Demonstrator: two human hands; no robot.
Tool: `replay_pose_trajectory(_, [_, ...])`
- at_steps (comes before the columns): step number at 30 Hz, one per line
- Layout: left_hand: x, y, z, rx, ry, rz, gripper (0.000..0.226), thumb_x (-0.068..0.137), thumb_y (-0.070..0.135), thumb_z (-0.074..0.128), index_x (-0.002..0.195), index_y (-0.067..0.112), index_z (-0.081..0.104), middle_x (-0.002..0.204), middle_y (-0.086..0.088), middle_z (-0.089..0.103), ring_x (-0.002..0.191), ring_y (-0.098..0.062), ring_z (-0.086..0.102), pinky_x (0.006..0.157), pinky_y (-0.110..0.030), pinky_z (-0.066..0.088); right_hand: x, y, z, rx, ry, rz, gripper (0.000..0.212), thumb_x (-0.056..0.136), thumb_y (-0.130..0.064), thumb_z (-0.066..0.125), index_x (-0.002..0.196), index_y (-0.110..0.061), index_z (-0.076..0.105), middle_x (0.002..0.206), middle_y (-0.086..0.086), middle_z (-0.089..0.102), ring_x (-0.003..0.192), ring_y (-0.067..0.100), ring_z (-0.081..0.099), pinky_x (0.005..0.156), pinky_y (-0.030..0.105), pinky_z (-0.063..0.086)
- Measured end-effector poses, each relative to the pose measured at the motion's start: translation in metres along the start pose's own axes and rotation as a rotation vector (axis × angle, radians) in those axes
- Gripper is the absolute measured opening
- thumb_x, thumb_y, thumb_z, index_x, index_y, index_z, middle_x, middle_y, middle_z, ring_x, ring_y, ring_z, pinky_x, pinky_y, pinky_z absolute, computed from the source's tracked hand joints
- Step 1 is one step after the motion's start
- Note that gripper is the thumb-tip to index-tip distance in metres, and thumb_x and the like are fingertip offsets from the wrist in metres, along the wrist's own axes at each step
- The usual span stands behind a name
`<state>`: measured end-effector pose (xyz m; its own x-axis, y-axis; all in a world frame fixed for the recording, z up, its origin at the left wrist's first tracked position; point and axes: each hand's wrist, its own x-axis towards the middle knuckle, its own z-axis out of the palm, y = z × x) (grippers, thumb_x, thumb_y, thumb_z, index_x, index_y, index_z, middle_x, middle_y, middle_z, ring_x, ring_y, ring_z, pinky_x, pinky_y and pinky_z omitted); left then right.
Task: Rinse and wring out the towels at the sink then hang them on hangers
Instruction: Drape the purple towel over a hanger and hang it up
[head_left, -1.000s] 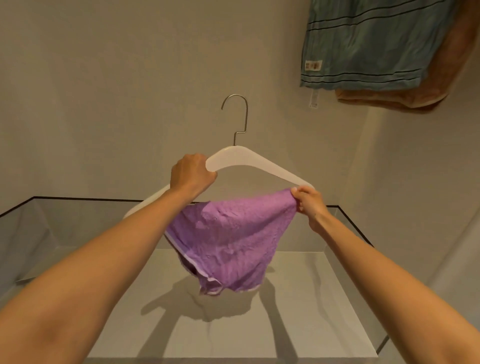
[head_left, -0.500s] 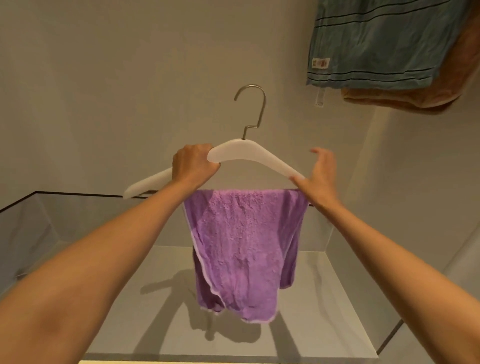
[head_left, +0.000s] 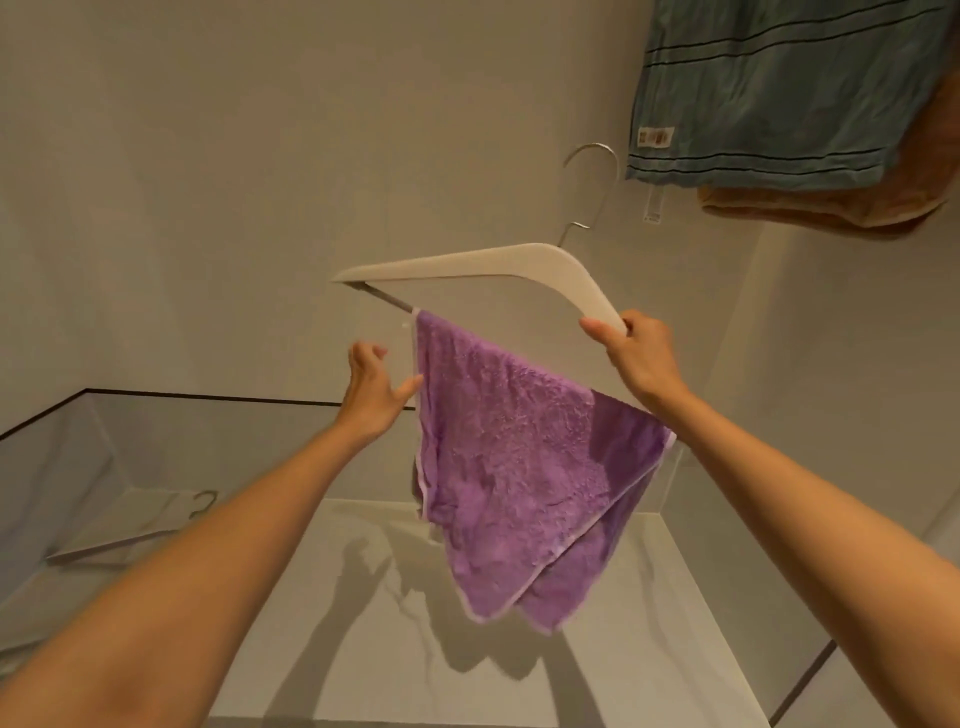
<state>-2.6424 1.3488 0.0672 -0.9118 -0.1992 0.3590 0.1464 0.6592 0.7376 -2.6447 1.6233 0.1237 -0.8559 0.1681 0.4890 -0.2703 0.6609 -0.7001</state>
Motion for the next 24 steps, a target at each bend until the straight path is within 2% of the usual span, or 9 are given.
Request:
replay_pose_trajectory(2, [-0.003, -0.014, 0.011, -0.087, -0.149, -0.14, 0.05, 0.088, 0.022, 0.062, 0.122, -0.003, 0.036, 0.128, -0.017, 0.04, 0.114, -0.029, 0.048, 0.091, -0.034, 0.04, 0.004, 0.001, -0.008, 0.171, 0.021, 0.064, 0.034, 0.08, -0.041, 0.065, 0.059, -0.018, 0.051, 0.054, 0.004, 0.048, 0.049, 0.018, 0.043, 0.055, 0.034, 0.034])
replay_pose_trajectory(5, [0.001, -0.018, 0.02, -0.169, -0.206, -0.14, 0.033, 0.087, 0.01, 0.061, 0.113, 0.005, 0.043, 0.114, -0.011, 0.048, 0.106, -0.023, 0.049, 0.085, -0.03, 0.041, 0.01, -0.003, -0.023, 0.362, 0.046, 0.126, 0.036, 0.084, -0.027, 0.065, 0.056, -0.012, 0.049, 0.047, 0.005, 0.042, 0.031, 0.005, 0.034, 0.041, 0.021, 0.026])
replay_pose_trajectory(8, [0.004, -0.01, 0.02, -0.292, -0.276, -0.082, 0.033, 0.084, -0.006, 0.058, 0.114, 0.006, 0.052, 0.106, -0.003, 0.056, 0.097, -0.015, 0.051, 0.071, -0.015, 0.043, 0.015, -0.009, -0.035, 0.506, 0.049, 0.142, 0.035, 0.086, -0.022, 0.064, 0.057, -0.01, 0.048, 0.049, 0.006, 0.041, 0.034, 0.009, 0.032, 0.037, 0.016, 0.022])
replay_pose_trajectory(12, [0.007, 0.004, 0.014, -0.322, -0.317, -0.131, 0.026, 0.085, 0.007, 0.064, 0.111, 0.007, 0.062, 0.102, 0.001, 0.06, 0.093, -0.013, 0.054, 0.076, -0.021, 0.041, 0.019, -0.009, -0.052, 0.594, 0.045, 0.169, 0.035, 0.086, -0.021, 0.062, 0.057, -0.01, 0.047, 0.037, -0.004, 0.043, 0.032, 0.008, 0.033, 0.038, 0.015, 0.021])
replay_pose_trajectory(16, [0.005, 0.005, 0.016, -0.326, -0.412, -0.184, 0.006, 0.086, 0.018, 0.065, 0.089, 0.013, 0.064, 0.082, 0.003, 0.06, 0.075, -0.011, 0.054, 0.051, -0.008, 0.041, 0.022, 0.0, -0.067, 0.582, 0.079, 0.207, 0.033, 0.085, -0.022, 0.063, 0.058, -0.008, 0.049, 0.035, -0.004, 0.043, 0.032, 0.009, 0.034, 0.039, 0.017, 0.023])
replay_pose_trajectory(18, [0.011, -0.003, 0.012, -0.306, -0.343, -0.169, 0.018, 0.085, 0.022, 0.066, 0.07, 0.014, 0.059, 0.066, 0.001, 0.054, 0.059, -0.01, 0.047, 0.044, -0.013, 0.035, 0.022, 0.006, -0.075, 0.542, 0.1, 0.227, 0.033, 0.084, -0.024, 0.064, 0.058, -0.008, 0.05, 0.034, -0.005, 0.044, 0.032, 0.008, 0.035, 0.04, 0.017, 0.024])
replay_pose_trajectory(21, [0.021, -0.012, 0.008, -0.272, 0.018, -0.101, 0.033, 0.086, 0.015, 0.065, 0.057, 0.015, 0.049, 0.056, -0.004, 0.042, 0.055, -0.012, 0.036, 0.043, -0.022, 0.025, 0.022, 0.013, -0.084, 0.465, 0.13, 0.234, 0.032, 0.083, -0.026, 0.065, 0.059, -0.007, 0.053, 0.041, 0.0, 0.048, 0.038, 0.012, 0.037, 0.043, 0.021, 0.026])
replay_pose_trajectory(22, [0.023, -0.009, 0.008, -0.282, 0.033, -0.083, 0.025, 0.087, 0.012, 0.063, 0.063, 0.012, 0.056, 0.06, -0.007, 0.046, 0.062, -0.013, 0.041, 0.044, -0.022, 0.028, 0.021, 0.015, -0.084, 0.448, 0.132, 0.235, 0.032, 0.083, -0.026, 0.065, 0.06, -0.007, 0.053, 0.047, 0.004, 0.048, 0.041, 0.015, 0.038, 0.044, 0.023, 0.027])
replay_pose_trajectory(24, [0.019, 0.0, 0.012, -0.187, -0.139, -0.056, 0.012, 0.088, 0.013, 0.061, 0.083, 0.003, 0.067, 0.069, -0.008, 0.055, 0.073, -0.016, 0.048, 0.047, -0.021, 0.035, 0.02, 0.016, -0.082, 0.436, 0.13, 0.226, 0.032, 0.083, -0.026, 0.065, 0.06, -0.007, 0.053, 0.054, 0.008, 0.046, 0.045, 0.017, 0.037, 0.044, 0.023, 0.026])
